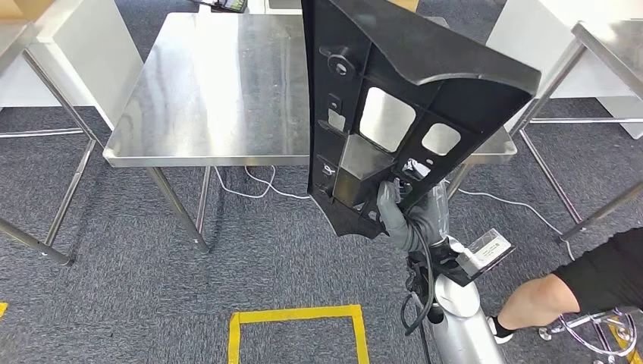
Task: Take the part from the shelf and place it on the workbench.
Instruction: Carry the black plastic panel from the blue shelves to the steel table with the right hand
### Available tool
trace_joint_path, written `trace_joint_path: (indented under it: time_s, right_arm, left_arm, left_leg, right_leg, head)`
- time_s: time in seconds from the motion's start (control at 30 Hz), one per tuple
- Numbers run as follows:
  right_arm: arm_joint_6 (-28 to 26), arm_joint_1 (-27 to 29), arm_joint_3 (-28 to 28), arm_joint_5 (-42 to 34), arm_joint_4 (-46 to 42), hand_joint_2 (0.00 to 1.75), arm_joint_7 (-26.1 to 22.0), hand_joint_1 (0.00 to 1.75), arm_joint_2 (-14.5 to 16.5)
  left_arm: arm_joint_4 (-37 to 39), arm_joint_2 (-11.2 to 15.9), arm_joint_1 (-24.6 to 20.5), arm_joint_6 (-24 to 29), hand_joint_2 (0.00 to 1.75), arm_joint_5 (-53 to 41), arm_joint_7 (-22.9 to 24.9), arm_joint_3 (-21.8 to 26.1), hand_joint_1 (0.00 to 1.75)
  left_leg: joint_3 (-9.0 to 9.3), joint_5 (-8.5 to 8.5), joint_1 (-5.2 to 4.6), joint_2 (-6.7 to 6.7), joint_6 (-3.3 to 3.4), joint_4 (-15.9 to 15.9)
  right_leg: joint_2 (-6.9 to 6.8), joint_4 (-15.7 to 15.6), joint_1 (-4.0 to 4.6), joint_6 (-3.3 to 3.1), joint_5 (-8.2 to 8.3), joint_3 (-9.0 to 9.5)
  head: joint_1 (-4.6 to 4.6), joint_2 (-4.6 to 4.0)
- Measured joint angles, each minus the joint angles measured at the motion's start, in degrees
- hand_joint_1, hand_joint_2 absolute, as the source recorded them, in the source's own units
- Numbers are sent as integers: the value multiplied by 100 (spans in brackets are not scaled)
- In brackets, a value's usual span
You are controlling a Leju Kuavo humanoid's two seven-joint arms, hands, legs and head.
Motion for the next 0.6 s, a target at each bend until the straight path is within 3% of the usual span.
trace_joint_path:
  time_s: [0.03, 0.07, 0.13, 0.17, 0.2, 0.27, 0.33, 0.4, 0.47, 0.5, 0.6]
  right_arm:
    - [-2, 3, 0, 0, 5, 175, 0, 175, -4]
    - [-3, 7, 1, 0, 9, 175, -1, 175, -7]
    - [-5, 11, 0, 2, 16, 175, -4, 175, -13]
    - [-5, 12, 0, 4, 20, 175, -5, 175, -16]
    - [-6, 6, -1, 5, 23, 175, -6, 175, -18]
    - [-6, -7, -3, 7, 25, 175, -8, 175, -17]
    - [-6, -37, -7, 7, 25, 175, -10, 175, -8]
    - [-6, -64, -9, 8, 27, 175, -9, 175, 8]
    - [-6, -62, -9, 9, 40, 175, -9, 175, 19]
    - [-6, -58, -9, 9, 50, 175, -9, 175, 21]
    - [-6, -61, -10, 9, 85, 175, -9, 175, 25]
  left_arm:
    - [0, -2, 3, -2, 175, -2, -1, 0, 0]
    - [4, -15, 5, -4, 175, -3, 1, 0, 0]
    - [18, -34, -2, -7, 175, -2, 12, 2, 0]
    - [24, -41, -7, -8, 175, -1, 20, 3, 0]
    - [27, -38, -9, -8, 175, 2, 27, 4, 0]
    - [28, -35, -4, -8, 175, 5, 35, 4, 0]
    - [28, -36, -14, -13, 175, 6, 38, 4, 0]
    - [28, -36, -22, -21, 175, 5, 39, 5, 0]
    - [28, -30, -9, -25, 175, 7, 40, 6, 0]
    - [28, -27, -3, -25, 175, 8, 41, 7, 0]
    - [33, -21, 4, -25, 175, 8, 43, 15, 0]
  left_leg:
    - [70, -55, -28, -9, 7, -1]
    - [132, -111, -51, -17, 12, -3]
    - [237, -224, -81, -42, -15, -8]
    - [273, -249, -85, -54, -42, 5]
    - [311, -250, -89, -60, -76, 22]
    - [335, -249, -85, -44, -131, 133]
    - [135, -359, -53, -21, -190, 546]
    - [-314, -631, 13, -10, -276, 1211]
    - [-689, -826, 95, -2, -383, 1554]
    - [-748, -754, 136, 6, -435, 1464]
    - [-505, -35, 230, 37, -531, 457]
  right_leg:
    - [-1, -310, 29, 9, 151, 38]
    - [1, -663, 66, 5, 436, 115]
    - [-2, -1158, 131, -57, 850, 242]
    - [1, -1263, 148, -109, 960, 289]
    - [3, -1313, 143, -168, 969, 330]
    - [10, -1439, 58, -254, 1071, 523]
    - [0, -1512, -24, -312, 1089, 712]
    - [-5, -1526, -29, -336, 1023, 794]
    - [14, -1524, -47, -307, 933, 871]
    - [26, -1523, -64, -277, 881, 930]
    - [45, -1505, -109, -154, 692, 1162]
  head:
    - [3, 0]
    - [-1, 0]
    - [-26, 0]
    - [-38, 1]
    - [-39, 1]
    - [-30, 1]
    - [-33, 0]
    - [-37, 0]
    - [-36, 0]
    - [-37, 0]
    - [-38, 0]
